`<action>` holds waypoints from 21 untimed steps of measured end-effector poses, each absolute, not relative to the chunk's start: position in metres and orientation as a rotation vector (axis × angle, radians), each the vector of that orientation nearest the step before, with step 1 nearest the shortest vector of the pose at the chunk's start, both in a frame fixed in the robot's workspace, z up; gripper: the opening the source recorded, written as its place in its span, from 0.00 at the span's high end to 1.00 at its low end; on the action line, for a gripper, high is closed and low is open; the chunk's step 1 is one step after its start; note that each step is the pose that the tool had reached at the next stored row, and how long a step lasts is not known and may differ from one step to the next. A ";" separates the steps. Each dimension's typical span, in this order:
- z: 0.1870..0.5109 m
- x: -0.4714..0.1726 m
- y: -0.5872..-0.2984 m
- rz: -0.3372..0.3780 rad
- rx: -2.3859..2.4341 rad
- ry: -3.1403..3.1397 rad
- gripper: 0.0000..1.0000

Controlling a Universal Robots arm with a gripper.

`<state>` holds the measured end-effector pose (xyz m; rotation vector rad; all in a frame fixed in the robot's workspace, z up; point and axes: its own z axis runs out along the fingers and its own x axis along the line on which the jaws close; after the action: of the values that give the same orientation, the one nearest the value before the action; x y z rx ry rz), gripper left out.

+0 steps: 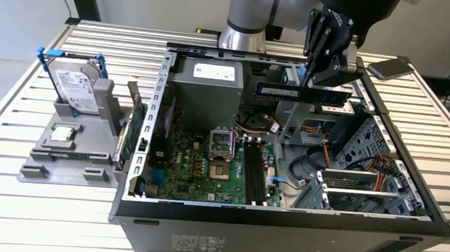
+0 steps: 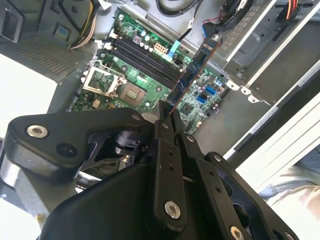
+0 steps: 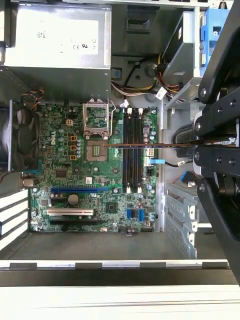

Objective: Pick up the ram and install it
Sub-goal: 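Pick up the ram and move it above insertion slot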

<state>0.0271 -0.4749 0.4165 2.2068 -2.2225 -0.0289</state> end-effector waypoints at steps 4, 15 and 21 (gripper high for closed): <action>0.416 0.027 -0.475 -0.029 2.202 -2.228 1.00; 0.416 0.027 -0.475 -0.030 2.038 -2.380 1.00; 0.416 0.027 -0.475 -0.030 1.935 -2.466 1.00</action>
<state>0.0271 -0.4748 0.4163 1.9348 -2.4657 -0.0305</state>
